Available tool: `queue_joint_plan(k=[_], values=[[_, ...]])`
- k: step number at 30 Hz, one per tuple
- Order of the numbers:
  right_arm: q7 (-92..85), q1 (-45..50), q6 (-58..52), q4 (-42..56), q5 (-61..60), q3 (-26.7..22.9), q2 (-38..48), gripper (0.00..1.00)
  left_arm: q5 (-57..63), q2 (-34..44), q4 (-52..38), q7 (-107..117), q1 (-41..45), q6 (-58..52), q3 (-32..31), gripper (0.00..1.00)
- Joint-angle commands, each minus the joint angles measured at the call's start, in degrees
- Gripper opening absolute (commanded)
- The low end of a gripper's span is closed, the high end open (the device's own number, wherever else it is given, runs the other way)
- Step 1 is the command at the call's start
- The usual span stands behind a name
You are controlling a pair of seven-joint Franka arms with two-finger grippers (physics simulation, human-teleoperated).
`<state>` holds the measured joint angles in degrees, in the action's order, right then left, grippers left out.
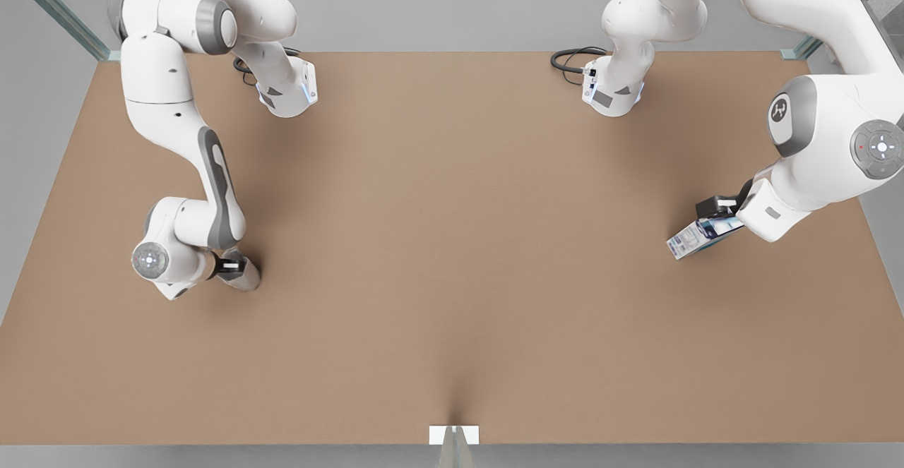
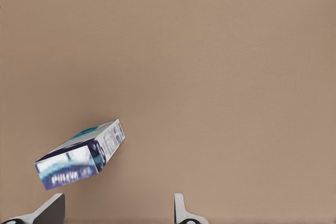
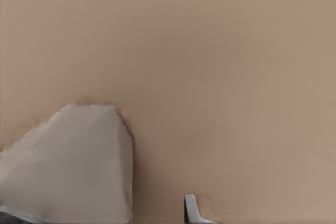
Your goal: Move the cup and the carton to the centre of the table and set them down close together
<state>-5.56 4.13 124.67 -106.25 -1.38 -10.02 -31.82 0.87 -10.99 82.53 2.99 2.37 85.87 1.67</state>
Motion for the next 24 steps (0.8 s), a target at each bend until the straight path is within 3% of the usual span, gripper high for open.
queue_joint_plan(k=[1, 13, 15, 16, 19, 21, 22, 24], values=[[0.0, 0.0, 0.0, 0.1, 0.0, 0.0, 0.0, 0.21, 0.0, 0.0, 0.1, 0.0, 0.0, 0.0, 0.0, 1.0], [0.5, 0.3, -1.0, 2.9, -0.9, 0.1, 0.6, 0.21, 0.0, -0.4, 0.0, 0.1, 0.0, 0.0, 0.0, 1.0], [0.8, 0.5, -1.3, 5.2, -4.3, 2.3, 0.7, 0.21, 0.0, -0.4, 0.0, 0.1, 0.0, 0.0, 0.0, 1.0], [6.2, 1.1, -1.2, 7.8, -7.0, 6.2, 0.4, 0.21, 0.2, -0.3, -0.1, 0.3, 0.0, -0.1, 0.0, 1.0], [32.6, 13.4, -4.6, 23.1, -11.9, 7.9, -7.7, 0.21, 0.3, 0.7, -1.3, 0.4, 0.0, -6.5, 3.9, 1.0], [49.6, 20.3, -5.9, 33.0, -11.9, 8.9, -14.5, 0.21, 0.4, 2.9, 3.4, 19.7, 0.0, -5.8, 5.2, 1.0], [56.9, 20.5, -5.8, 37.2, -11.8, 12.5, -17.1, 0.21, 0.4, 2.8, 5.7, 26.9, 0.0, -3.8, 6.9, 1.0], [65.8, 22.8, -4.9, 39.7, -11.9, 15.3, -19.2, 0.21, 0.4, 2.2, 14.0, 49.5, 0.0, 6.0, 8.3, 1.0]])
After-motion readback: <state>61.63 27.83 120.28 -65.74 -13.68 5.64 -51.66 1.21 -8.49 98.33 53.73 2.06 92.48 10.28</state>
